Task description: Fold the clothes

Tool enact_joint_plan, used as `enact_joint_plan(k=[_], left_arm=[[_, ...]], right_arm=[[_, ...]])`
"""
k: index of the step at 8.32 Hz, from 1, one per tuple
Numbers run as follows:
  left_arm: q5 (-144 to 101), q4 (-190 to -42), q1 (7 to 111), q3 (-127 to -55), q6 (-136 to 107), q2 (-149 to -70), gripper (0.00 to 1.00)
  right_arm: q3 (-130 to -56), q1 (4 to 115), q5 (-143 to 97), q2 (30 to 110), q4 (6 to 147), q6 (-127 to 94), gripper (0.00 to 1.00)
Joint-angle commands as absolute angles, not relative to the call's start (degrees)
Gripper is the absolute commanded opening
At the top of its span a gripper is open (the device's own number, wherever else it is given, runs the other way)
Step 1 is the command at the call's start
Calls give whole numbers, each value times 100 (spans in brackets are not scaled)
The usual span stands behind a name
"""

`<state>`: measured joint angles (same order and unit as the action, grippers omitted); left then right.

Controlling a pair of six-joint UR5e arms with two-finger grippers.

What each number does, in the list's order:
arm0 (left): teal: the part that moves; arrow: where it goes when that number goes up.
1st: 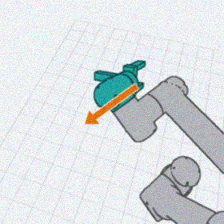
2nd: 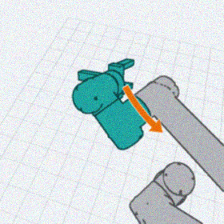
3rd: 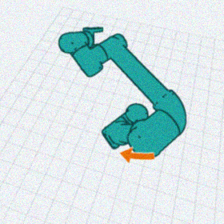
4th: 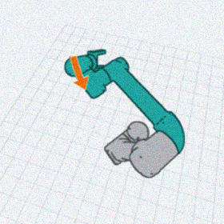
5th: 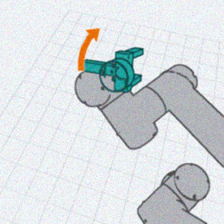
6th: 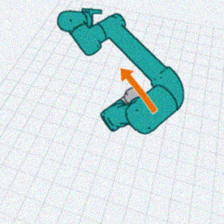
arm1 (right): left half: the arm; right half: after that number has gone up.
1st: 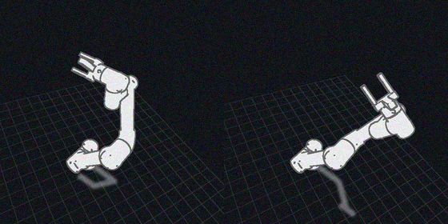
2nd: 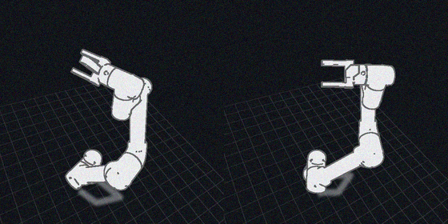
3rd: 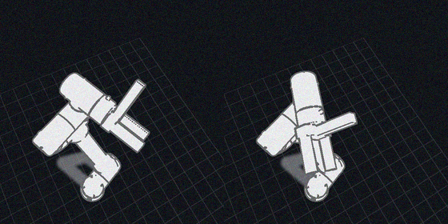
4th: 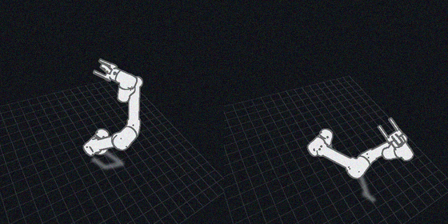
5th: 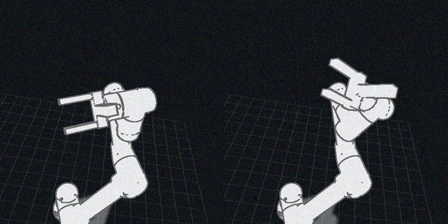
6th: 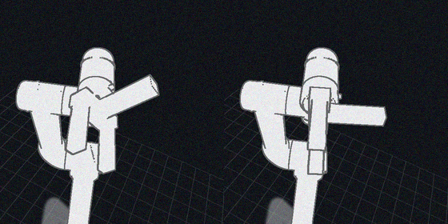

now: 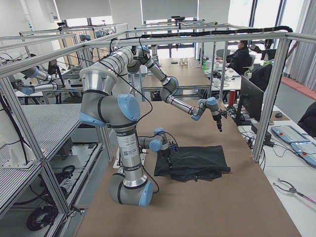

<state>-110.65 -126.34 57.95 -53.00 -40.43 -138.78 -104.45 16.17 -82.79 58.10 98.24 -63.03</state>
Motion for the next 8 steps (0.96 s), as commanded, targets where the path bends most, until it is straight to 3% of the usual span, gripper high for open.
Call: enact_joint_plan(k=[1,6,8], left_arm=[[-11065,-12639,5757,-5309,-4078,-13878,94],[-11065,-12639,5757,-5309,-4078,-13878,94],[-11057,-12639,5757,-5309,-4078,-13878,94]], right_arm=[[-10476,1626,-8288,5827,9800,-6240,42],[-10556,1626,-8587,5836,9800,-6240,42],[-10564,1626,-8587,5836,9800,-6240,32]])
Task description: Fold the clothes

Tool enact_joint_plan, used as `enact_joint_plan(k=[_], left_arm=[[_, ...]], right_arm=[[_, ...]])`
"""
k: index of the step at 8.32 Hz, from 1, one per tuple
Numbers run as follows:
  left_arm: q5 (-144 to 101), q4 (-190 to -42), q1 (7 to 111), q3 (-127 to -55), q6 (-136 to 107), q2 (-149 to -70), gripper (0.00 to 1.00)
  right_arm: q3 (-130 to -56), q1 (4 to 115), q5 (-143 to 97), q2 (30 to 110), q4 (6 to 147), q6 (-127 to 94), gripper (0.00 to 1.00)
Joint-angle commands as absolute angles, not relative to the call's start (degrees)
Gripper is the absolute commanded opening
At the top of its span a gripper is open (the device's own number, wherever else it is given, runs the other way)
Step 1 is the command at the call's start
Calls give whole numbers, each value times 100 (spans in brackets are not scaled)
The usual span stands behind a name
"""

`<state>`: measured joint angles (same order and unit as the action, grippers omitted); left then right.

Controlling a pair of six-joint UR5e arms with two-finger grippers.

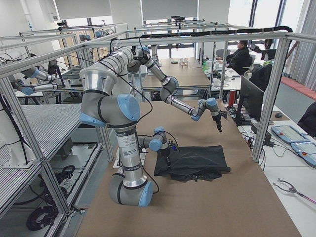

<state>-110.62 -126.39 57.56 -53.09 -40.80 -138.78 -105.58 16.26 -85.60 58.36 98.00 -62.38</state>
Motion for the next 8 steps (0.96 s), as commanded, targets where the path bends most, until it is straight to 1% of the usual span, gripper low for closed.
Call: enact_joint_plan(k=[1,2,4,6,7,8], left_arm=[[-11057,-12639,5757,-5309,-4078,-13869,94],[-11057,-12647,5748,-5309,-4078,-13852,94],[-11057,-12647,5748,-5309,-4078,-13834,94],[-11057,-12656,5722,-5309,-4078,-13834,94],[-11048,-12691,5687,-5326,-4078,-13825,94],[-11048,-12700,5678,-5326,-4104,-13825,94]], right_arm=[[-10564,1626,-8587,5836,9800,-6240,24],[-10564,1626,-8587,5845,9800,-6240,18],[-10564,1626,-8587,5853,9791,-6240,16],[-10844,1635,-8587,6107,9791,-6240,17],[-10924,1635,-8578,6169,9791,-6240,13],[-11038,1643,-8578,6248,9800,-6240,5]])
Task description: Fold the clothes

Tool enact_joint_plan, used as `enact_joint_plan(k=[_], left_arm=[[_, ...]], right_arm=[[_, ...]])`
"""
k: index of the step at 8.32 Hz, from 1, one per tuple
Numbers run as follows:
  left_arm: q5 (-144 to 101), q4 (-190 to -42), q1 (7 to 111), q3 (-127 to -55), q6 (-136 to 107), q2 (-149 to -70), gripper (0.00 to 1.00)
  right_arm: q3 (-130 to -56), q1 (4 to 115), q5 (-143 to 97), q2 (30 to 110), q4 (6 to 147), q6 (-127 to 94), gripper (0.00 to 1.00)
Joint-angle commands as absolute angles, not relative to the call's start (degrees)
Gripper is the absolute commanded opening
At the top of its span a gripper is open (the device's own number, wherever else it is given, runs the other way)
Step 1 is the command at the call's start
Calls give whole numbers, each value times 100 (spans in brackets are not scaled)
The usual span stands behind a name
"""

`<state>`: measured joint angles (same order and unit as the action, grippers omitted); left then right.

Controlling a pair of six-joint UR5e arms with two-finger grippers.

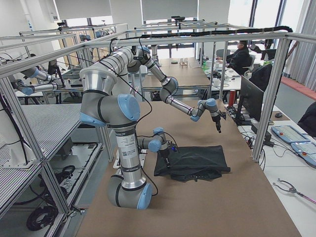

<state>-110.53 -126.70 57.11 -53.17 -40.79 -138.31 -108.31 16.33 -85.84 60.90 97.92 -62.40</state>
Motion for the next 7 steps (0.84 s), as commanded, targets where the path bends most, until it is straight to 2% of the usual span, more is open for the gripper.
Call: enact_joint_plan(k=[1,2,3,4,5,6,7], left_arm=[[-11039,-12700,5669,-5335,-4104,-13834,94],[-11039,-12700,5669,-5326,-4104,-13825,94],[-11039,-12700,5669,-5326,-4104,-13825,94],[-11039,-12700,5669,-5326,-4104,-13834,94],[-11039,-12700,5669,-5326,-4104,-13834,94],[-11039,-12700,5669,-5326,-4104,-13834,94],[-11039,-12700,5669,-5326,-4104,-13834,94]], right_arm=[[-11230,1635,-8578,6449,9800,-6240,1],[-11398,1617,-8561,6703,9791,-6319,1],[-11426,1548,-8517,6837,9791,-6476,11],[-11452,1538,-8525,6873,9791,-6817,32],[-11548,1529,-8543,6803,9791,-6951,60],[-11653,1547,-8569,6794,9791,-6943,79],[-11646,1660,-8569,6681,9791,-6882,85]])
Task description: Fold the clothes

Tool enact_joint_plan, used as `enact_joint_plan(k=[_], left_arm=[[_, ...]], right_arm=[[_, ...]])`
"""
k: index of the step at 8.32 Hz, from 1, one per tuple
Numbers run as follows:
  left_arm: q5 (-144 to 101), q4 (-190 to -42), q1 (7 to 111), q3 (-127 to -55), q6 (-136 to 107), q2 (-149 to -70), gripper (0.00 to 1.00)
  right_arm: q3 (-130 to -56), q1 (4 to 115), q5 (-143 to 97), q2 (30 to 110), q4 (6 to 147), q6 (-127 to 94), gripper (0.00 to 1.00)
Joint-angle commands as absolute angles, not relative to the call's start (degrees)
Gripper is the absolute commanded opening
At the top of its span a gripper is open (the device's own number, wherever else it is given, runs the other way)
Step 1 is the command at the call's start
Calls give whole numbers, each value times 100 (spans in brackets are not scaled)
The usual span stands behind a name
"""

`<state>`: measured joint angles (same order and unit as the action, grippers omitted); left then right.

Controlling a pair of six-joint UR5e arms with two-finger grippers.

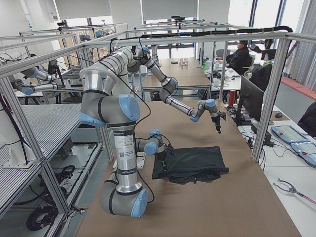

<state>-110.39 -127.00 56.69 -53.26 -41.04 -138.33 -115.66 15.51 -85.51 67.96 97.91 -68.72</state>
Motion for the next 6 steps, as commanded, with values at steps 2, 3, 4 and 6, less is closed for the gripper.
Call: enact_joint_plan(k=[2,3,4,6], left_arm=[[-11039,-12700,5669,-5326,-4113,-13825,94],[-11039,-12700,5660,-5335,-4113,-13825,94],[-11039,-12700,5660,-5335,-4113,-13834,94],[-11048,-12700,5660,-5335,-4113,-13834,94]], right_arm=[[-11445,1985,-8561,6435,9800,-6838,90],[-11061,2099,-8569,6112,9774,-6803,91],[-10796,2188,-8569,5961,9765,-6751,92],[-10584,2206,-8561,5950,9765,-6688,93]])
